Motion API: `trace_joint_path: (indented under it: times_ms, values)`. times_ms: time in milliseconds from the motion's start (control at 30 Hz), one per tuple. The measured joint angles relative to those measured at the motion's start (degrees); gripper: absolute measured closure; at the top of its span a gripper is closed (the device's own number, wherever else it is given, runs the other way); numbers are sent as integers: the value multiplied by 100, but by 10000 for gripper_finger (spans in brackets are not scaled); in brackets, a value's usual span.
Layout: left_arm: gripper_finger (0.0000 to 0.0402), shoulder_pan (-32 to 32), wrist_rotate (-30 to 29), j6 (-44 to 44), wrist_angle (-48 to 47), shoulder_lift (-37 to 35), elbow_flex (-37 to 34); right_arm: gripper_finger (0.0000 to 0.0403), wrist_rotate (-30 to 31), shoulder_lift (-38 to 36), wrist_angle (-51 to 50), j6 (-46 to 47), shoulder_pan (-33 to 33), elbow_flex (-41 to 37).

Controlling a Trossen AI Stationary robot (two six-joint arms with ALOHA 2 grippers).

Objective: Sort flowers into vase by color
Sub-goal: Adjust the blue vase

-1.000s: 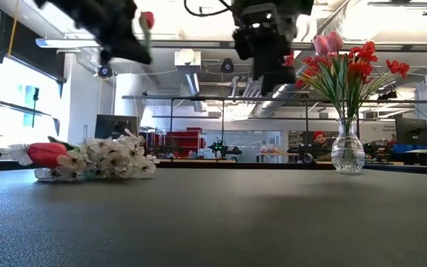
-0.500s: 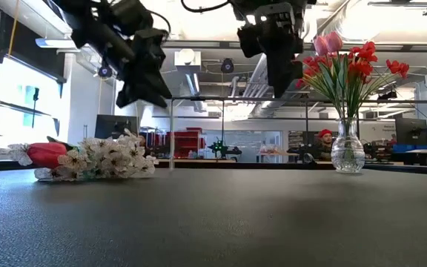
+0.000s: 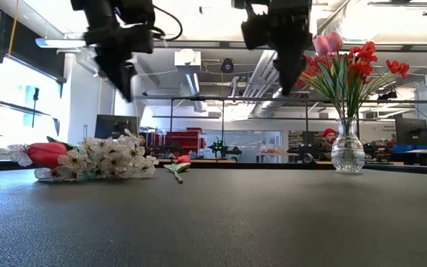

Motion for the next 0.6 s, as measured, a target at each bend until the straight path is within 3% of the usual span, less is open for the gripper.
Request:
trace_joint_path:
  times_ms: [167,333,500,600]
  values:
    - [181,141,-550,1188,-905,9,-21,213,23,2,1014,410,168,0]
    - [181,416,-982,2748,-882,15,-205,213,1214,2,1754,1304,344,0]
    - [181,695,-1404,3910,-1313,385,-221,213,1586,4,2032,2337,425,0]
    - [181,758,-1291,4046,-824,544,-380,213,1916,19,2185,2743,528,0]
